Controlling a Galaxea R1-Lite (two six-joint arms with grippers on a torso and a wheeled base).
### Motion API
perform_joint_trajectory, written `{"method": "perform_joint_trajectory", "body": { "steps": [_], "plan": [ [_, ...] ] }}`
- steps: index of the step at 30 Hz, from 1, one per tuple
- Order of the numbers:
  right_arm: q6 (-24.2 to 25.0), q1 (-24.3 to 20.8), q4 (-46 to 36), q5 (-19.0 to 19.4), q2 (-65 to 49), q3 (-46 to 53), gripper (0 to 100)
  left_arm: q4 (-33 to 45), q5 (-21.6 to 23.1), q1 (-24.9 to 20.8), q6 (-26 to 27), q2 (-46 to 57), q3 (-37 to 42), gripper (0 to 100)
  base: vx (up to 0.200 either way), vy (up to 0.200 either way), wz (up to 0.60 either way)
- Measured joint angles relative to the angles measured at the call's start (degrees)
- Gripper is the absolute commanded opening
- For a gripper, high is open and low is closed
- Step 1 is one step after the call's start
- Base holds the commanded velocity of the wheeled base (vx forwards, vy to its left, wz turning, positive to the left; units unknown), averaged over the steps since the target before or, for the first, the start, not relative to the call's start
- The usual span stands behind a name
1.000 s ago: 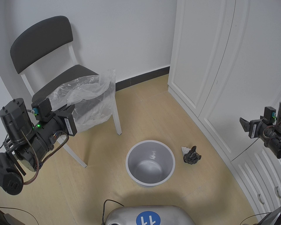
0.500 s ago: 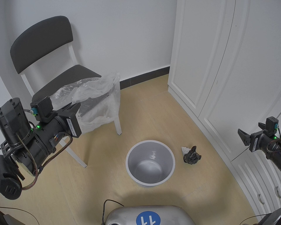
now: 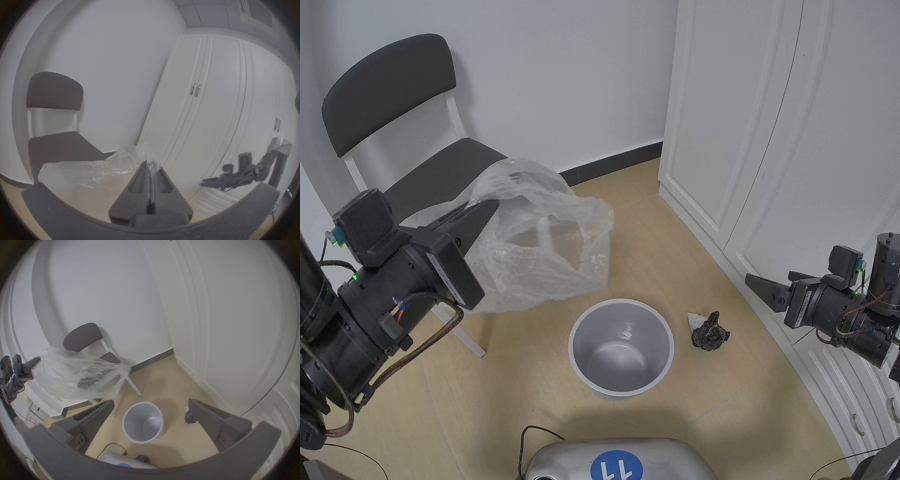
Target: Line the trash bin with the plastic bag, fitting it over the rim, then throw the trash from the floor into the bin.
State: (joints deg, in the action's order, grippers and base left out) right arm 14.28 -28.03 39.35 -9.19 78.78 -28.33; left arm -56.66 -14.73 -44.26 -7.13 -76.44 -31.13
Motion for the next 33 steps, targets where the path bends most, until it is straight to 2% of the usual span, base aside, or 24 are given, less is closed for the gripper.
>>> {"method": "perform_joint_trajectory", "body": {
  "steps": [5,13,33],
  "plan": [
    [1.5,-1.6,-0.4,2.3,1.4,-0.1,100,0.0,0.0,-3.5,-1.0,2.0,-0.5,0,0.0,0.0,0.0],
    [2.4,-2.8,-0.8,3.3,4.1,1.0,100,0.0,0.0,-5.0,-1.5,3.4,-1.4,0,0.0,0.0,0.0],
    [3.6,-2.0,-0.1,3.6,10.5,1.4,100,0.0,0.0,-10.9,-1.6,7.2,-1.6,0,0.0,0.0,0.0]
  ]
}}
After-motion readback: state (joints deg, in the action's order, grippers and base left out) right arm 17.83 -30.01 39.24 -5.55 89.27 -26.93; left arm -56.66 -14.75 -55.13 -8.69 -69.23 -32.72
